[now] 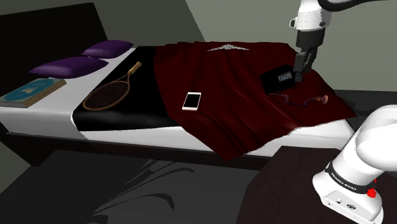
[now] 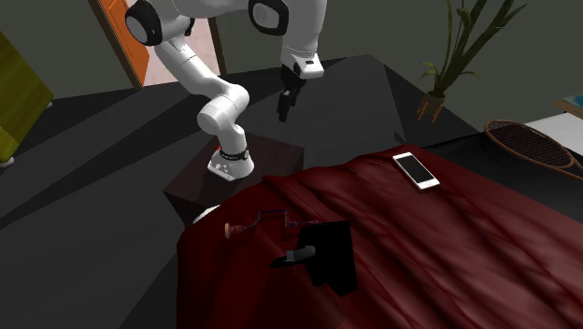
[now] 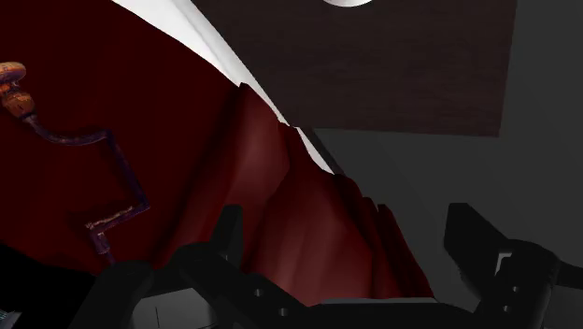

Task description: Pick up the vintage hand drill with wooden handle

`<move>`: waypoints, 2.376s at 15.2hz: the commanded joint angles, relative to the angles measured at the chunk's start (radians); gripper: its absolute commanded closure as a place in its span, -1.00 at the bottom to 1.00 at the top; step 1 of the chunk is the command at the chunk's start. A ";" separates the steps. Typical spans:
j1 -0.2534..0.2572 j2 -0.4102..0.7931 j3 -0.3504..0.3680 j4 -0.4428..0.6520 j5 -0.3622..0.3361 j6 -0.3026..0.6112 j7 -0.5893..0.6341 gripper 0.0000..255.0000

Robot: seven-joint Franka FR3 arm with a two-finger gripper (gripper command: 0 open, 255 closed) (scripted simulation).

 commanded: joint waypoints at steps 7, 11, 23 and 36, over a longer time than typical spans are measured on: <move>-0.047 0.059 -0.085 -0.095 -0.076 0.198 -0.055 -1.00; -0.077 0.129 -0.145 -0.132 -0.120 0.336 -0.089 -1.00; -0.138 0.466 -0.332 -0.109 -0.166 0.750 -0.207 -1.00; -0.143 0.657 -0.388 -0.111 -0.111 0.963 -0.269 -1.00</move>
